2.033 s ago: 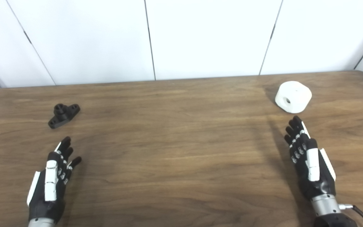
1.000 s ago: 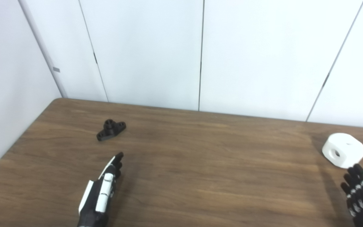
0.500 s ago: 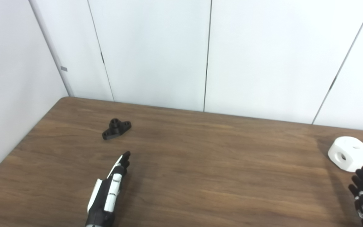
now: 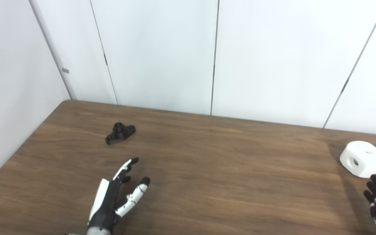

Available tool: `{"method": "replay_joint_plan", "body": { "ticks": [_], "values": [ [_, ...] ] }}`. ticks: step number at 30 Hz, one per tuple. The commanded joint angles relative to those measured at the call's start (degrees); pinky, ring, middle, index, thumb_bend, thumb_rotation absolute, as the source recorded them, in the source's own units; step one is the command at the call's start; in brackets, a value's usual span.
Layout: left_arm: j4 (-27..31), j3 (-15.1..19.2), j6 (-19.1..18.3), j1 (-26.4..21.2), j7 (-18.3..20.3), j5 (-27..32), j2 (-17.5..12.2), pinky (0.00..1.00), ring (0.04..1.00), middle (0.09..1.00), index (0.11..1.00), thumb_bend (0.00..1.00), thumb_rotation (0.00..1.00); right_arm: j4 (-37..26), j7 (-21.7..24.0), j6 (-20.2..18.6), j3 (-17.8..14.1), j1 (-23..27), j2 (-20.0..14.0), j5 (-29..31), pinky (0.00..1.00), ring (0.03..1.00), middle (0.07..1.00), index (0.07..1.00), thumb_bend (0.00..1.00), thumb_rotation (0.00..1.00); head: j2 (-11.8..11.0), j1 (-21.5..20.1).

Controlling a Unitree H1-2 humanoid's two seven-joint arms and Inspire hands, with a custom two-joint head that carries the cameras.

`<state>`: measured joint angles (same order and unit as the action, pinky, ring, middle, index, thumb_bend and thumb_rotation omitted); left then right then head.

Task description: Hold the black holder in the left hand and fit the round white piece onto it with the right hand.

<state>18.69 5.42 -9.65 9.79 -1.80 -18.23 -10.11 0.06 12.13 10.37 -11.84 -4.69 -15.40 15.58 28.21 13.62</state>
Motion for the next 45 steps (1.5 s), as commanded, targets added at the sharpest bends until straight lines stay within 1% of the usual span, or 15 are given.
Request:
{"method": "replay_joint_plan", "body": {
  "ticks": [1,4,7,11,13,16,20,25,28,32,34,35,37,41,45],
  "values": [
    [3.2,1.3,-1.1,-3.7,0.3,-0.6,-2.4,0.87,0.935,0.964,0.923,0.59,0.58,2.8,0.3,0.6,0.4,-3.1,1.2,0.6,1.00,1.000,1.000,1.000,0.59,1.00,0.1,0.0],
    [2.7,2.4,-2.6,-6.8,-0.3,-1.7,-3.7,0.84,0.919,0.956,0.916,0.60,0.54,2.4,0.3,0.4,0.4,-3.3,1.3,0.6,1.00,1.000,1.000,1.000,0.60,1.00,0.2,-0.4],
    [0.5,3.2,-2.4,-9.4,-2.0,-3.7,-5.0,0.80,0.888,0.937,0.917,0.64,0.46,2.4,0.4,0.5,0.4,-3.4,1.4,0.7,1.00,1.000,1.000,1.000,0.60,1.00,0.3,-0.7],
    [-2.3,4.4,-3.0,-12.4,-1.4,-3.6,-7.1,0.85,0.924,0.953,0.929,0.68,0.44,2.6,0.3,0.6,0.4,-3.4,1.7,0.9,1.00,1.000,0.990,1.000,0.60,1.00,0.3,-1.3],
    [-3.7,4.8,-3.8,-13.8,-0.9,-3.3,-8.0,0.81,0.901,0.940,0.928,0.67,0.43,2.2,0.5,0.3,0.6,-3.5,1.7,1.0,1.00,1.000,0.984,1.000,0.60,1.00,0.4,-1.3],
    [-6.8,4.8,-2.7,-15.6,-1.3,-3.8,-9.7,0.82,0.887,0.922,0.923,0.68,0.45,2.5,1.2,1.0,0.8,-3.4,1.6,1.3,1.00,1.000,0.977,1.000,0.60,1.00,0.3,-1.5],
    [-13.1,4.9,-1.2,-19.0,-3.2,-5.7,-12.8,0.86,0.915,0.928,0.922,0.71,0.46,2.0,1.3,-0.1,0.9,-3.4,1.8,1.9,1.00,1.000,0.960,1.000,0.61,1.00,0.3,-2.0],
    [-19.2,5.6,1.5,-21.8,-5.9,-5.6,-14.7,0.80,0.913,0.926,0.915,0.76,0.43,1.1,1.0,-1.2,0.9,-3.6,2.0,1.8,1.00,1.000,0.954,1.000,0.61,0.97,0.3,-2.2],
    [-22.5,5.7,3.2,-23.2,-7.5,-5.6,-15.4,0.79,0.908,0.922,0.910,0.79,0.42,1.6,1.2,-0.4,0.9,-3.6,2.0,1.6,1.00,1.000,0.964,1.000,0.64,0.96,0.3,-2.2],
    [-24.9,4.3,2.8,-24.5,-9.4,-8.6,-16.4,0.81,0.915,0.921,0.900,0.81,0.43,1.5,0.6,-0.7,0.9,-3.7,2.1,0.8,1.00,1.000,0.970,1.000,0.66,0.96,0.3,-2.2],
    [-26.7,3.1,3.1,-25.3,-10.6,-10.8,-17.1,0.87,0.937,0.923,0.890,0.83,0.43,1.5,0.6,-0.8,0.8,-3.7,2.1,0.9,1.00,1.000,0.969,1.000,0.68,0.95,0.3,-2.4],
    [-27.7,2.4,3.5,-25.6,-11.2,-11.9,-17.5,0.94,0.938,0.914,0.885,0.84,0.43,1.5,0.7,-0.7,0.8,-3.7,2.2,1.1,1.00,1.000,0.969,1.000,0.69,0.94,0.4,-2.5],
    [-29.0,1.3,3.9,-26.0,-12.2,-13.4,-18.0,0.98,0.929,0.905,0.875,0.85,0.43,1.5,0.8,-0.7,0.7,-3.7,2.2,1.2,1.00,1.000,0.968,1.000,0.69,0.94,0.4,-2.5],
    [-31.9,-1.6,2.2,-27.3,-13.3,-17.3,-19.0,0.97,0.923,0.893,0.845,0.90,0.47,1.5,1.0,-0.3,0.7,-4.0,2.1,1.1,1.00,1.000,0.969,1.000,0.69,0.94,0.7,-2.7],
    [-33.7,-3.4,1.0,-28.2,-13.1,-18.5,-18.9,0.98,0.933,0.894,0.811,0.94,0.47,1.3,0.8,-0.4,0.6,-4.1,2.2,1.1,1.00,1.000,0.970,1.000,0.69,0.94,0.9,-2.7]
  ]
}}
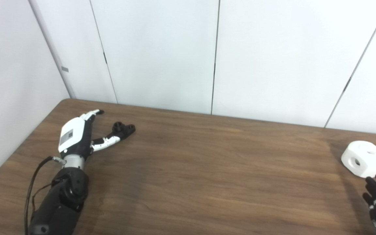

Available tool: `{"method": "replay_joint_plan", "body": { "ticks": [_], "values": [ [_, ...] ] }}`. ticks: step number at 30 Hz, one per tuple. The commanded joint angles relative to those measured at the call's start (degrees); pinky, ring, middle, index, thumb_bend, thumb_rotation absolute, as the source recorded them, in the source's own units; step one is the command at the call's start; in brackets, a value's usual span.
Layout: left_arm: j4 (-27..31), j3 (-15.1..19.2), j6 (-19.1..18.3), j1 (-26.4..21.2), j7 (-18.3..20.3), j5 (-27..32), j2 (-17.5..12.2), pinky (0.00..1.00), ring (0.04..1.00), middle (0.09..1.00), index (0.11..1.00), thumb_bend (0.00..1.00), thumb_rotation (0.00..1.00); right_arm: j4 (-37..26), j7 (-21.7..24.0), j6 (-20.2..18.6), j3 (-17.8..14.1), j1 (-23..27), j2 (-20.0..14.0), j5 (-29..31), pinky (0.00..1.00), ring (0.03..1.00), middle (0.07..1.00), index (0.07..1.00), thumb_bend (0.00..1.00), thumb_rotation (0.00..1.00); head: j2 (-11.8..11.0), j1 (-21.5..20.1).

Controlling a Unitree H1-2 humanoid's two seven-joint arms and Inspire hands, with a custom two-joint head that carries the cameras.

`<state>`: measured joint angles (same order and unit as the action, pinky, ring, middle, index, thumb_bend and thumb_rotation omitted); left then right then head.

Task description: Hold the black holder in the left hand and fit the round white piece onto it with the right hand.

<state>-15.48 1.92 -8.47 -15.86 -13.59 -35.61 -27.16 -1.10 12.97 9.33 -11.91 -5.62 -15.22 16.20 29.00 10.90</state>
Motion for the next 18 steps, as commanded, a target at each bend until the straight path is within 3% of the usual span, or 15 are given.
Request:
{"method": "replay_joint_plan", "body": {
  "ticks": [1,8,18],
  "values": [
    [0.6,-0.2,-0.9,-2.7,-0.7,-1.3,-1.8,0.99,0.942,0.901,0.807,0.95,0.47,2.3,-0.2,0.5,0.7,-3.3,2.1,0.5,1.00,1.000,0.968,1.000,0.69,0.94,0.1,0.0],
    [-0.4,-1.8,-4.6,-4.4,2.5,-0.5,-1.3,1.00,0.981,0.925,0.774,0.93,0.45,2.2,-0.5,0.8,0.8,-3.3,2.2,-0.5,1.00,0.999,0.972,1.000,0.69,0.94,0.3,-0.2],
    [-6.4,-2.4,-3.1,-7.0,0.6,1.2,-0.6,1.00,0.967,0.913,0.750,0.91,0.41,1.4,-0.2,0.5,0.8,-3.6,2.6,0.2,1.00,1.000,0.968,1.000,0.68,0.92,0.8,-0.7]
  ]
}}
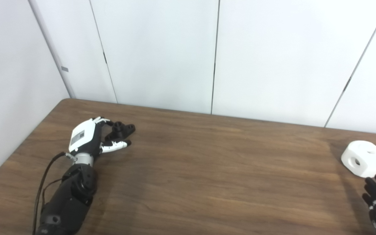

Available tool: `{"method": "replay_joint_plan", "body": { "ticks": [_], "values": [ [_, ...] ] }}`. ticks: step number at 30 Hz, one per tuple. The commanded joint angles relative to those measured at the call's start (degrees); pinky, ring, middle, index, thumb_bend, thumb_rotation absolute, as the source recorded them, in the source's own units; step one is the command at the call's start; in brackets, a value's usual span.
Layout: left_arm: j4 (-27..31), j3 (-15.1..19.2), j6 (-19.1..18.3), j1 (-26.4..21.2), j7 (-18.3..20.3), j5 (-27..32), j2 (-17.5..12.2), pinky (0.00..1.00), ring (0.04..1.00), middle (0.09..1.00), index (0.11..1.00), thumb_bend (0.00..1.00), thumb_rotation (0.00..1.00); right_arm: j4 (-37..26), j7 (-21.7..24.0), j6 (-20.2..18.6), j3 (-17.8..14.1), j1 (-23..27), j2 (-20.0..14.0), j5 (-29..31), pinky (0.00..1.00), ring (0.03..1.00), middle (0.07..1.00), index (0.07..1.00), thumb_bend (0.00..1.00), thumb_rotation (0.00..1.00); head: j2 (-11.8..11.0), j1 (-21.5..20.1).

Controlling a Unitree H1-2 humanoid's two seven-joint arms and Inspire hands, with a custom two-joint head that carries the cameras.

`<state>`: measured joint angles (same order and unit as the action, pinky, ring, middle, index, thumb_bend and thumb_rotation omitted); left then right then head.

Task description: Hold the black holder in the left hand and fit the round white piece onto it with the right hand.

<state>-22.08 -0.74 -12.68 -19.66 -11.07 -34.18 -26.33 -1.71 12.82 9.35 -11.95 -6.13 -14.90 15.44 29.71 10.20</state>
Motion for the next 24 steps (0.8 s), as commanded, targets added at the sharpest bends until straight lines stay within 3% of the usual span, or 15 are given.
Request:
{"method": "replay_joint_plan", "body": {
  "ticks": [1,9,24],
  "values": [
    [-0.4,0.3,1.3,-3.5,-2.2,0.0,-1.4,1.00,0.968,0.913,0.751,0.91,0.40,2.0,0.0,0.5,0.9,-3.1,2.3,1.0,1.00,1.000,0.969,1.000,0.68,0.93,0.1,0.0],
    [-4.6,0.1,2.5,-5.8,-3.4,1.0,-1.9,1.00,0.963,0.911,0.749,0.89,0.38,1.8,-0.3,0.3,0.9,-3.1,2.5,0.7,1.00,1.000,0.962,1.000,0.70,0.92,0.2,-0.4],
    [-3.5,0.4,0.9,-5.7,-3.4,1.8,-2.0,1.00,0.953,0.892,0.688,0.86,0.31,0.2,-0.5,-1.1,0.6,-3.8,2.8,1.2,1.00,1.000,0.968,1.000,0.70,0.89,1.1,-0.4]
  ]
}}
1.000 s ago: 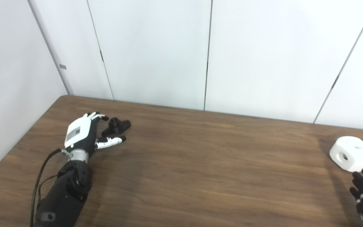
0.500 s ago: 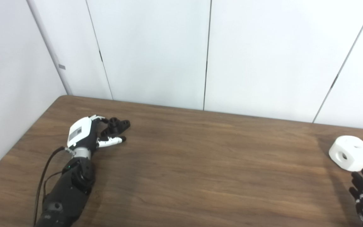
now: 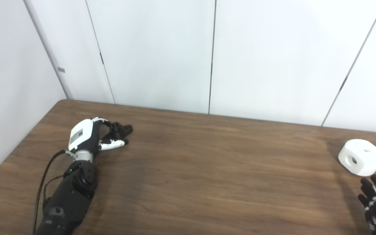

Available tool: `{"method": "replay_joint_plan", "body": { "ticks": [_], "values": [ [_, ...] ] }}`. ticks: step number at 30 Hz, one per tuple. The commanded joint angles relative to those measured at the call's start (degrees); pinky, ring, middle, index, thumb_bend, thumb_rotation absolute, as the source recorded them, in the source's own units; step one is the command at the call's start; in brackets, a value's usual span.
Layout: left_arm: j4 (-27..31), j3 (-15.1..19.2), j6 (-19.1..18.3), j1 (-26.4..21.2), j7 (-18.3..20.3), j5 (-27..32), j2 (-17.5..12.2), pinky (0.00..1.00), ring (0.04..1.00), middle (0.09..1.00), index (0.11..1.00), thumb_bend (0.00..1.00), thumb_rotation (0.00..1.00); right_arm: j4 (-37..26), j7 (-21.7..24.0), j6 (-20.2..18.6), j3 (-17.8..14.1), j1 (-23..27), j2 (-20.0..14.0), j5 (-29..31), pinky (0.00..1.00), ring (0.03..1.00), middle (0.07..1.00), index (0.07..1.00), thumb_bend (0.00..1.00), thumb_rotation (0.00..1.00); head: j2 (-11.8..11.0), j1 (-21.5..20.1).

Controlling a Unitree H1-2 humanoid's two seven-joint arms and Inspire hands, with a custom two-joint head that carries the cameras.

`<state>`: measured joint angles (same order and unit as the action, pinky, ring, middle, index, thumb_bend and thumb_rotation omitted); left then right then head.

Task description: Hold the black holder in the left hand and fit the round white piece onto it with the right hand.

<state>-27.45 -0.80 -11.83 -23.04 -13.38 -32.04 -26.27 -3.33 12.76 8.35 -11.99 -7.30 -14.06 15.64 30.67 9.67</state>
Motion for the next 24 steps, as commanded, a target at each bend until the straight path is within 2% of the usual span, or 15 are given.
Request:
{"method": "replay_joint_plan", "body": {
  "ticks": [1,13,24],
  "values": [
    [1.9,0.4,0.0,-2.2,-1.1,-0.3,-2.1,1.00,0.950,0.888,0.680,0.85,0.30,1.7,-0.5,-0.2,0.6,-2.6,2.0,0.9,1.00,1.000,0.968,1.000,0.70,0.89,0.1,0.1],
    [2.7,-0.3,-1.9,-1.7,-0.6,-0.8,-2.1,1.00,0.931,0.855,0.603,0.86,0.27,1.3,-0.4,-0.5,0.5,-2.6,1.9,0.8,1.00,1.000,0.967,1.000,0.67,0.91,0.6,0.3],
    [3.8,-1.1,-3.5,-1.4,0.7,-0.6,-2.7,0.99,0.925,0.842,0.559,0.86,0.16,0.5,-0.5,-1.1,0.5,-2.7,1.8,0.9,1.00,1.000,0.961,1.000,0.66,0.92,1.1,0.2]
  ]
}}
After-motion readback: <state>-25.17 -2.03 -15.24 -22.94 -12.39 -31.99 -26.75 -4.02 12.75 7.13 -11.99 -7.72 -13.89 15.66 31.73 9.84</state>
